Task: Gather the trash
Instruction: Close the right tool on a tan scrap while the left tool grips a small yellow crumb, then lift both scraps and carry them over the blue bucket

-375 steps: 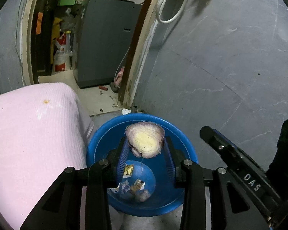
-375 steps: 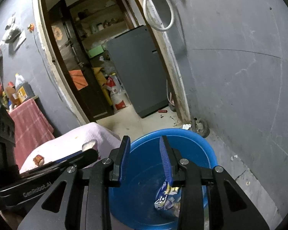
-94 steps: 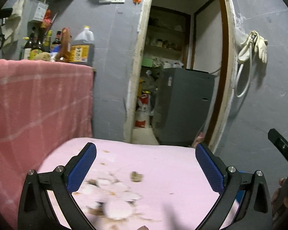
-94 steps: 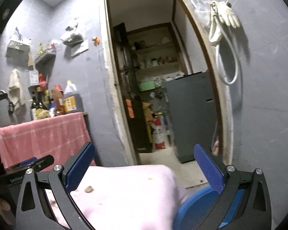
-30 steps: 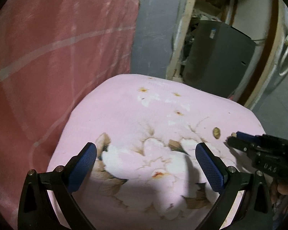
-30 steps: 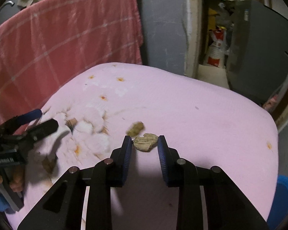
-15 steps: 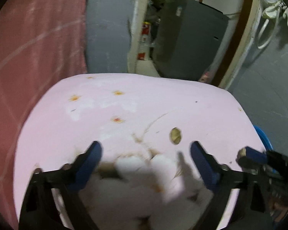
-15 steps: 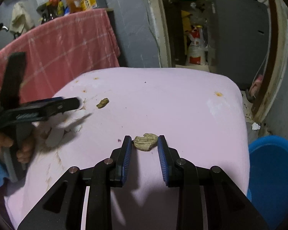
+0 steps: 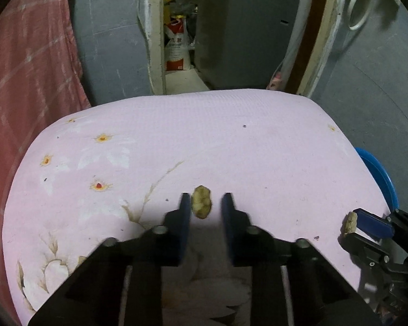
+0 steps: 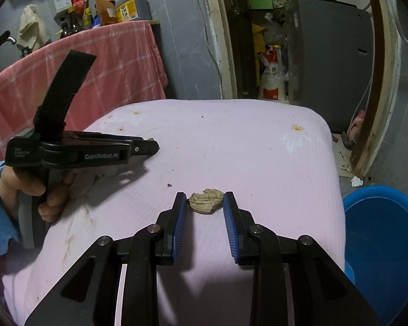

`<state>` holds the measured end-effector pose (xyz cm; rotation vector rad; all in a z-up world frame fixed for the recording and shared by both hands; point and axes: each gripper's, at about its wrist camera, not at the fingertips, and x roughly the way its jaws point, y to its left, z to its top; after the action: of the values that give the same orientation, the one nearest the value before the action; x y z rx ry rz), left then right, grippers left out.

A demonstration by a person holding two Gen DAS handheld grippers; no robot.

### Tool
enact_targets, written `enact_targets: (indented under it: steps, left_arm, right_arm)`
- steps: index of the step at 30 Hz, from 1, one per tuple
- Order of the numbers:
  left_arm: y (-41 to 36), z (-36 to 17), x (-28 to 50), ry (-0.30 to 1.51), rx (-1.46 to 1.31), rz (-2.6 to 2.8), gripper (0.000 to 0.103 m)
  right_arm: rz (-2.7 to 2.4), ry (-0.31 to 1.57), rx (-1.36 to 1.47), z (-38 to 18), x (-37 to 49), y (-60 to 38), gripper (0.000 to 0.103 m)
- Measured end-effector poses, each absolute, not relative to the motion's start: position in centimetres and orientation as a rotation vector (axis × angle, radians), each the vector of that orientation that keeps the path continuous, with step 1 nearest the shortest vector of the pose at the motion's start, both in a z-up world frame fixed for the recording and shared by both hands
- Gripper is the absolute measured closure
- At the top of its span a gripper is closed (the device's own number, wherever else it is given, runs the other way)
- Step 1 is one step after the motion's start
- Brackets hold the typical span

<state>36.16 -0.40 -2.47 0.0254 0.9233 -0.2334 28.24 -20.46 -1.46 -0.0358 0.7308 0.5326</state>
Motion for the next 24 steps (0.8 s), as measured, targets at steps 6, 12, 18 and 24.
enact_targets:
  steps: [6, 12, 18, 24]
  left_arm:
    - [-0.3, -2.0, 35.6, 0.914, -0.007, -0.243, 0.093]
    - [-0.3, -0.3, 32.2, 0.805, -0.077, -0.250, 0.093]
    - [-2.0, 2.3, 26.9, 0.626, -0.074, -0.248, 0.093]
    - [-3.8, 5.8, 22.6, 0.438, -0.085, -0.258, 0.093]
  right_arm:
    - [0.514, 0.711, -0.037, -1.3, 27.4, -20.5, 0.077]
    - [0.495, 0.660, -0.026, -0.6, 25.7, -21.0, 0.077]
    - [0.469, 0.559, 0.007, 1.4, 23.3, -22.3, 0.077]
    - [0.398, 0.376, 0.037, 4.5, 20.1, -24.5, 0.077]
